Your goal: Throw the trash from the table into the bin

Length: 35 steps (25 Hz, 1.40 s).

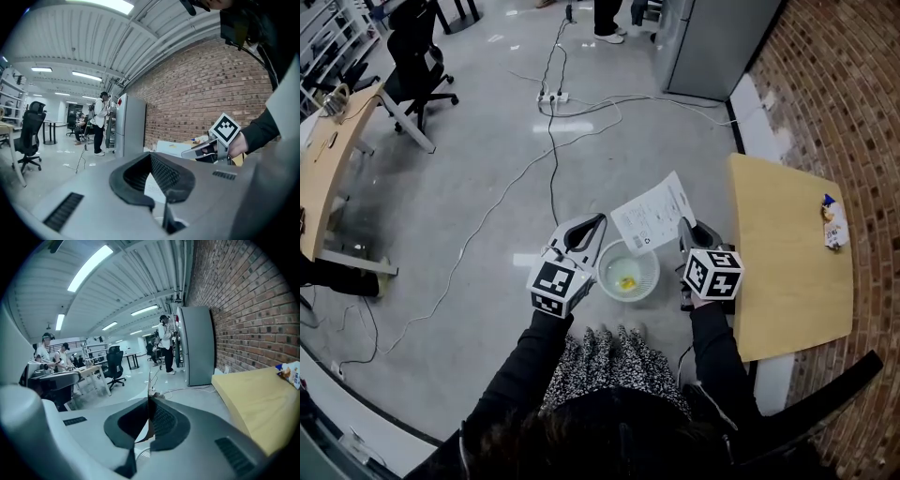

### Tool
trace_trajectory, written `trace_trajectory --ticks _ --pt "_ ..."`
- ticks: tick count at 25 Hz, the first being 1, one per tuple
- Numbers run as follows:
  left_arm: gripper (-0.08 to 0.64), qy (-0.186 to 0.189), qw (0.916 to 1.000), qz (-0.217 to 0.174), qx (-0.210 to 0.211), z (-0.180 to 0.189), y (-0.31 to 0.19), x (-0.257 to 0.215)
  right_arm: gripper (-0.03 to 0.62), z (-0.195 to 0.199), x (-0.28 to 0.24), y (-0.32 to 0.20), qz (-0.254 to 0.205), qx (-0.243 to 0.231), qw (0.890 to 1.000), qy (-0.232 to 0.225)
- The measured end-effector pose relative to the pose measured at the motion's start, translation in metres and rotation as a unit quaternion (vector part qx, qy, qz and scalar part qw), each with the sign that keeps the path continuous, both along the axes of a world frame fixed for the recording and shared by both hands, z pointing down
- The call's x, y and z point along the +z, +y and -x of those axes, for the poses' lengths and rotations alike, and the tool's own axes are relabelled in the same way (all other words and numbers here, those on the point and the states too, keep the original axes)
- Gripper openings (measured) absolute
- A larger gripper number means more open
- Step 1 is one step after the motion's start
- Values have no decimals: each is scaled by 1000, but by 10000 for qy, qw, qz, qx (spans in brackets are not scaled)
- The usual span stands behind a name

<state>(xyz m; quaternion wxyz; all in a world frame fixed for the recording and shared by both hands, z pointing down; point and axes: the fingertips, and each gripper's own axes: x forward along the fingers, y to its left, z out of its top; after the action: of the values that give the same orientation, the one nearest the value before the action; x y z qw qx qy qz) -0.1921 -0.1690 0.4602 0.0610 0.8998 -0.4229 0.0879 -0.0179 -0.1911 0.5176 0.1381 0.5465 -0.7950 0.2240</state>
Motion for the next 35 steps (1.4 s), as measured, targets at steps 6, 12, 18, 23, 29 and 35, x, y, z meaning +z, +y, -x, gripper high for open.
trace_trajectory --ticks 6,12,18,23,29,35 --pt "5 30 9999 129 6 -14 -5 35 14 -9 37 3 138 15 9999 -65" --pt "5 -60 9996 283 -34 -29 0 72 14 -15 85 11 418 27 9991 -116" --pt "5 -64 9990 436 26 -42 -2 105 14 -21 126 10 614 60 9980 -141" --pt "5 -113 9982 583 13 -52 -2 136 14 -21 162 9 748 27 9971 -121" --pt "5 -113 9966 813 89 -64 4 179 14 -25 208 8 903 88 9958 -145" --pt "5 -177 9951 948 196 -72 -3 224 14 -28 258 11 1087 187 9938 -134"
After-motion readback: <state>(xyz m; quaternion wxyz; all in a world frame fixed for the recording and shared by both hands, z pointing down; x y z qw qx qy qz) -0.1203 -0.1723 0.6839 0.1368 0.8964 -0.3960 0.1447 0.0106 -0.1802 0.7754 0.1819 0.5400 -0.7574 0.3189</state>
